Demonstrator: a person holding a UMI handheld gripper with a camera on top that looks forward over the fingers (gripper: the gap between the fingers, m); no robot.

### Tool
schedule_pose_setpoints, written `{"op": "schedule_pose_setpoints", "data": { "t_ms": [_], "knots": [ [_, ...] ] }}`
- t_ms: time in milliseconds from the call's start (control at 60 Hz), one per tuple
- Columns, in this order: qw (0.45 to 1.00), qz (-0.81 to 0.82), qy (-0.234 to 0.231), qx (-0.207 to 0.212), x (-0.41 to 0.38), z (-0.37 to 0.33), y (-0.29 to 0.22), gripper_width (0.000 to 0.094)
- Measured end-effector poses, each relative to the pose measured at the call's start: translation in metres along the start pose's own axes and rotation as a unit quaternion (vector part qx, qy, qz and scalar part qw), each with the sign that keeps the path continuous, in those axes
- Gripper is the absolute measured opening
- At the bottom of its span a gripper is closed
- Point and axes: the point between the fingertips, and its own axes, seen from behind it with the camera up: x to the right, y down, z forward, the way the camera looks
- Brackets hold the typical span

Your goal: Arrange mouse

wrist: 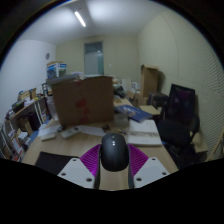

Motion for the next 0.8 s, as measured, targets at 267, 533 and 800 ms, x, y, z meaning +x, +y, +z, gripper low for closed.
{"op": "schedule_pose_setpoints", "data": {
  "t_ms": [267, 533, 800],
  "knots": [
    [0.998, -0.046, -0.043, -0.027, -0.207, 0.016, 0.047, 0.0378],
    [0.993, -0.039, -0.018, -0.112, -0.247, 0.032, 0.16, 0.0388],
    [0.985, -0.019, -0.022, -0.169, -0.248, 0.025, 0.171, 0.0667]
  ]
}}
